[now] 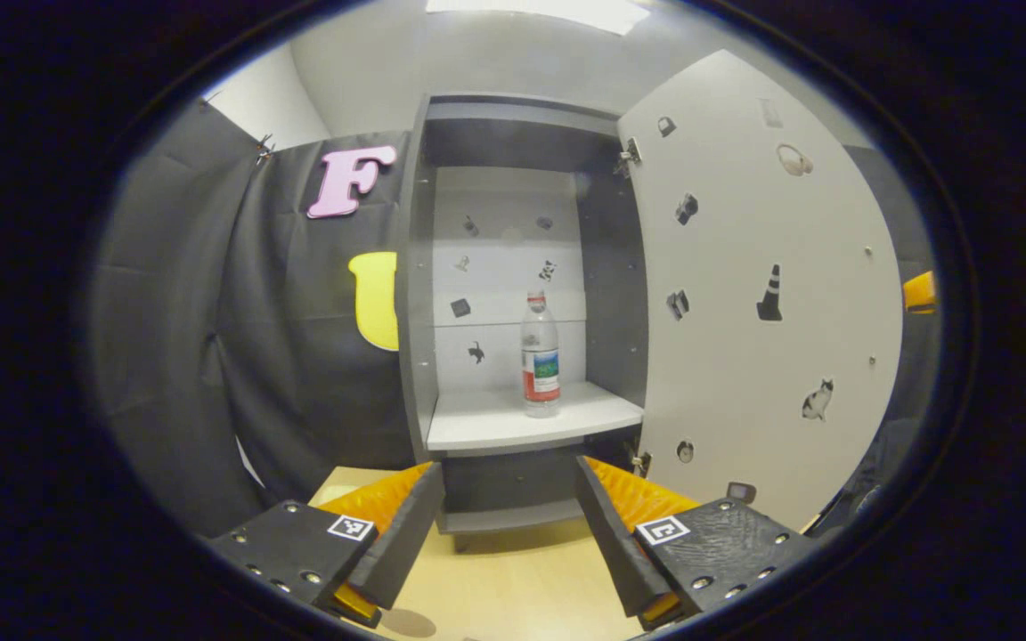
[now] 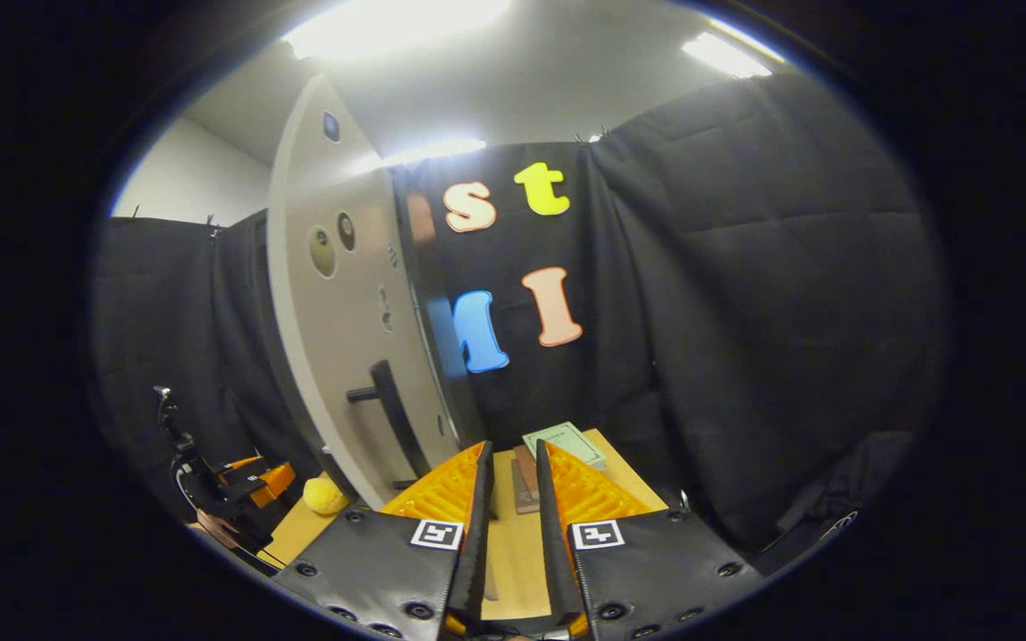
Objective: Open the cabinet door with the right hand, grasp the bottle in the cabinet with the left hand and place it on the coaster, then close the cabinet door with the right hand.
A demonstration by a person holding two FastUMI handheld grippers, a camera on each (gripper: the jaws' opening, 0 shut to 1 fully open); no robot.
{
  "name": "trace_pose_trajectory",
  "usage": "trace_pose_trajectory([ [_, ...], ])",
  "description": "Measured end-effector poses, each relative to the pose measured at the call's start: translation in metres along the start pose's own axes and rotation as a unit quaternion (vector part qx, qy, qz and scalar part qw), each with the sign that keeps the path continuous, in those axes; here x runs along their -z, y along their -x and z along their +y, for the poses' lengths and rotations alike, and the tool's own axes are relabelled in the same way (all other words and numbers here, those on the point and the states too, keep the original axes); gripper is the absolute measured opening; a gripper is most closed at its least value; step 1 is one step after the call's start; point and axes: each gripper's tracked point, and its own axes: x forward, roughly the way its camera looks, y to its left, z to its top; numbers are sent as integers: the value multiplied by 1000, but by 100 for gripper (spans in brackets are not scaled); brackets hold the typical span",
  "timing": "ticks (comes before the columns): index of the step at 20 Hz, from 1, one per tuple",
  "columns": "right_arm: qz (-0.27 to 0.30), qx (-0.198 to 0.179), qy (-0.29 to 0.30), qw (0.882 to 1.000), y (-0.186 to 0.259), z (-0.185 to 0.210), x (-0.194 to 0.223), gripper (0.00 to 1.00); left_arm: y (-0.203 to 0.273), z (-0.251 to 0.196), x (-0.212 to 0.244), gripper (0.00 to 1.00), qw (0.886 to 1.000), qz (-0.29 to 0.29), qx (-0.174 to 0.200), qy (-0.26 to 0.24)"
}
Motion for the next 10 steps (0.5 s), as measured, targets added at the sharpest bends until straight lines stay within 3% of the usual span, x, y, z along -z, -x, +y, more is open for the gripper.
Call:
trace_pose_trajectory([
  [3,-17,11,-13,1000,-9,-5,-7,33,-25,-10,-13,90,1000,-11,0,1],
  [4,-20,4,-18,1000,-15,-2,-8,51,-34,-12,-18,88,1000,-13,0,4],
  [6,-18,0,-18,1000,-25,-4,-8,87,-53,-15,-25,95,1000,-7,2,20],
  [7,-20,1,-18,1000,-28,-5,-9,89,-61,-14,-32,95,1000,-8,0,28],
  [8,-21,0,-20,1000,-33,-6,-10,80,-70,-12,-38,95,999,-9,-1,33],
  [9,-22,-3,-26,999,-38,-5,-11,88,-80,-8,-45,90,999,-11,-4,34],
  [10,-23,-6,-32,999,-43,-2,-11,88,-90,-4,-49,85,999,-13,-6,33],
])
